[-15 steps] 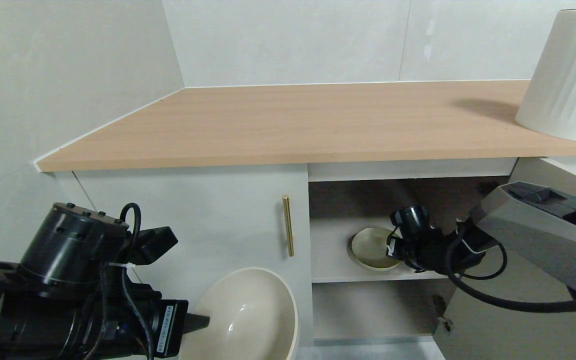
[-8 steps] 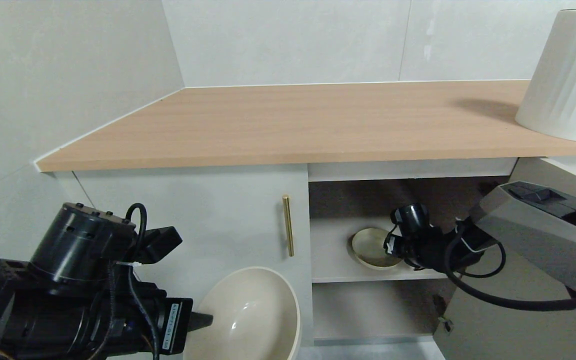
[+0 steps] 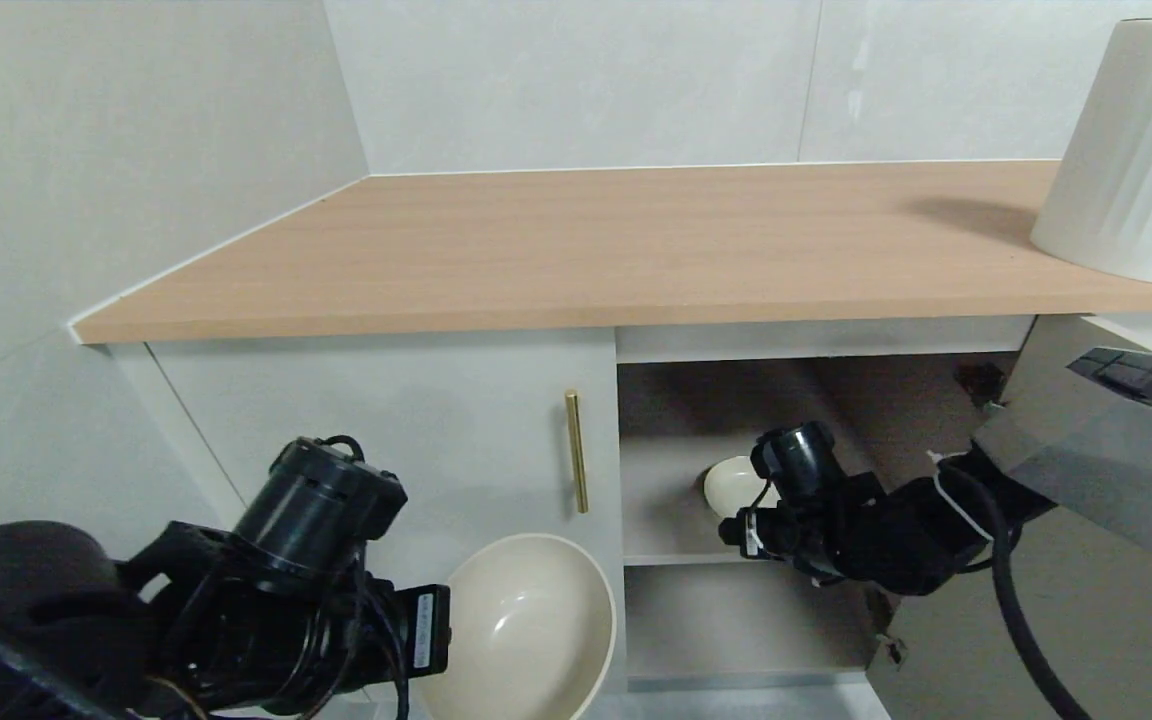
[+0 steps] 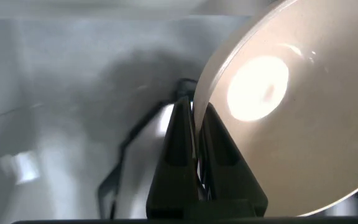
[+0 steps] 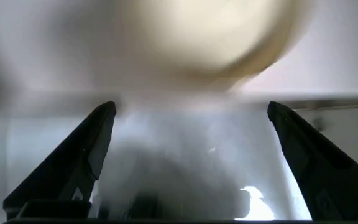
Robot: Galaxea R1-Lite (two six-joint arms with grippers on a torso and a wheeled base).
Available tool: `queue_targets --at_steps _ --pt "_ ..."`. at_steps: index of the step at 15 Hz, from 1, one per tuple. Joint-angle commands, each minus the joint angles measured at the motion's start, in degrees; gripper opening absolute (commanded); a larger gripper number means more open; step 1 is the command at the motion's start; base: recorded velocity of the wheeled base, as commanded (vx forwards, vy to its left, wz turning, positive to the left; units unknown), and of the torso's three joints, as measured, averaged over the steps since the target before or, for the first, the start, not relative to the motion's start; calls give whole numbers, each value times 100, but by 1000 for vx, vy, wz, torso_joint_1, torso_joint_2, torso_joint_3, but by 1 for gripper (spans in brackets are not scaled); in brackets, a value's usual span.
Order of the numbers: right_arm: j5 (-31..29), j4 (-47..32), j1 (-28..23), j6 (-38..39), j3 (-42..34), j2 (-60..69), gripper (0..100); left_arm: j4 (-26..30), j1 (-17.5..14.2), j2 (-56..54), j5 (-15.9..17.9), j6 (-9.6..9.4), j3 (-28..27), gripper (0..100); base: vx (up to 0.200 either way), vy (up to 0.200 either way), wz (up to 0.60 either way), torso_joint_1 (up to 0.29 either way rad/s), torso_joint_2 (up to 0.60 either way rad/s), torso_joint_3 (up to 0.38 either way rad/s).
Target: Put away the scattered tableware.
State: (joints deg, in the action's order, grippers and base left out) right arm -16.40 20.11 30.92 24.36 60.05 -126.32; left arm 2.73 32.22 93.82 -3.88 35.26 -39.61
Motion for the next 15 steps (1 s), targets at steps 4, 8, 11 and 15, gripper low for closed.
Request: queue_targets --at_steps 4,8,11,15 --pt "1525 -623 1154 -511 -1215 2138 100 -519 628 1622 -1203 394 58 0 0 0 0 0 0 0" --pt "2035 -1141 1637 -520 -1303 2498 100 -528 803 1604 -1186 386 -82 0 0 0 0 0 0 0" --pt "1965 -1124 1822 -599 -1329 2129 100 -510 1014 1525 -1186 394 -135 0 0 0 0 0 0 0" --pt "1807 -1001 1909 -652 -1215 1628 100 -598 1287 1306 -966 359 -153 0 0 0 0 0 0 0"
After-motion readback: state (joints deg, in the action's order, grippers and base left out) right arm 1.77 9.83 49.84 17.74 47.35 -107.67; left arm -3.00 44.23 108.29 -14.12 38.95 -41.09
